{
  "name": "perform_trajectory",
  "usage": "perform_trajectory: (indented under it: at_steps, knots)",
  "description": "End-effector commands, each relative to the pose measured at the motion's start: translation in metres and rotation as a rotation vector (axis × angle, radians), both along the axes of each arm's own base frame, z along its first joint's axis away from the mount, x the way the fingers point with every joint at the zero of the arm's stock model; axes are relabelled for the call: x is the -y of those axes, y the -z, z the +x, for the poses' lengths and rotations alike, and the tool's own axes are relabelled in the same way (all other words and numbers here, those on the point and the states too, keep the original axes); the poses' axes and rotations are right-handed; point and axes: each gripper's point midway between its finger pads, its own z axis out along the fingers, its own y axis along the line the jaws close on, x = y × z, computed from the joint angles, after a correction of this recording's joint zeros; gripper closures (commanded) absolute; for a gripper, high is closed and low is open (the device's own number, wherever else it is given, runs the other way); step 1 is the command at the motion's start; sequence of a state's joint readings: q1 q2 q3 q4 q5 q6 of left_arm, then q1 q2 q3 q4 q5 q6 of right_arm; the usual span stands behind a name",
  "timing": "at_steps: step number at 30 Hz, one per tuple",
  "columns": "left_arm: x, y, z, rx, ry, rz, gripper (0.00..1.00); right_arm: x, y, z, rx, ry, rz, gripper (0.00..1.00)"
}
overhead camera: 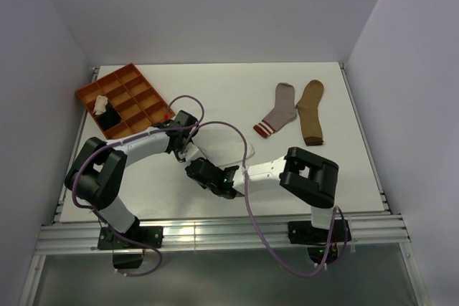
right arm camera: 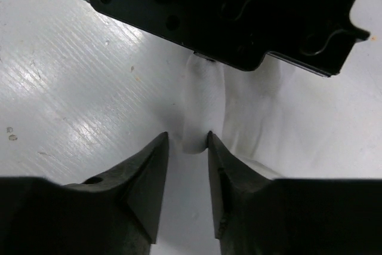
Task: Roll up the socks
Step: Roll the sock at the center of the board.
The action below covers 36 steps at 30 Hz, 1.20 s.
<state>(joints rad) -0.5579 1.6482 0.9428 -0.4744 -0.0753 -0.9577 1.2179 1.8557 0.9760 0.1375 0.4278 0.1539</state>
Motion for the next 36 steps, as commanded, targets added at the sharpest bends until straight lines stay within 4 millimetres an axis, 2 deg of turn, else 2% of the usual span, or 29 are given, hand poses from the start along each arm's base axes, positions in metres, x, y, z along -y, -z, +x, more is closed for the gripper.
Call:
perform_trajectory:
  at_steps: [1,4,5,7,10,11,16,17,18,19,20,21,22,25,27,29,36]
  knots:
    - [-0.006,0.017,-0.019,-0.077,0.026,0.038,1.0,-0.014,-0.005,0.003,0.01,-0.002,0.027,0.62]
    - [-0.004,0.018,-0.02,-0.076,0.018,0.023,0.99,-0.011,0.0,0.001,-0.013,0.008,0.035,0.78]
    - [-0.004,0.017,-0.02,-0.074,0.008,0.017,0.99,-0.01,0.0,0.0,-0.027,0.007,0.042,0.89]
    - [-0.006,0.014,-0.02,-0.058,-0.013,0.013,0.96,-0.004,0.002,0.0,-0.074,0.017,0.068,1.0]
    - [-0.009,0.005,-0.016,-0.01,-0.062,-0.004,0.83,0.005,0.007,-0.004,-0.172,0.026,0.112,1.0]
    - [-0.01,-0.002,-0.014,0.017,-0.085,-0.022,0.77,0.005,0.003,-0.003,-0.235,0.01,0.156,1.0]
    - [-0.008,-0.025,-0.005,0.101,-0.145,-0.087,0.61,0.015,0.001,-0.007,-0.487,0.014,0.322,1.0]
    - [-0.008,-0.034,-0.003,0.123,-0.163,-0.105,0.57,0.021,0.001,0.002,-0.52,0.038,0.356,1.0]
    - [-0.009,-0.036,-0.002,0.135,-0.174,-0.107,0.54,0.018,0.0,-0.009,-0.607,0.01,0.399,1.0]
    - [-0.01,-0.039,-0.001,0.145,-0.184,-0.112,0.52,0.019,0.001,-0.009,-0.635,0.006,0.436,1.0]
    - [-0.01,-0.046,0.0,0.165,-0.2,-0.129,0.44,0.023,0.0,-0.003,-0.679,0.041,0.476,1.0]
    - [-0.012,-0.049,0.0,0.178,-0.206,-0.132,0.43,0.02,0.0,-0.011,-0.746,-0.002,0.507,1.0]
    - [-0.011,-0.051,0.001,0.189,-0.213,-0.143,0.36,0.021,0.001,-0.01,-0.779,0.005,0.528,1.0]
    - [-0.011,-0.056,-0.001,0.212,-0.211,-0.171,0.34,0.021,-0.003,-0.014,-0.916,-0.009,0.627,1.0]
    - [-0.009,-0.054,-0.004,0.212,-0.203,-0.19,0.34,0.023,-0.006,-0.008,-0.979,0.023,0.702,1.0]
    - [-0.007,-0.048,-0.009,0.199,-0.191,-0.21,0.35,0.025,-0.004,-0.011,-1.063,0.043,0.737,1.0]
    - [0.006,-0.033,-0.017,0.165,-0.156,-0.258,0.38,0.032,0.003,-0.008,-1.172,0.097,0.817,1.0]
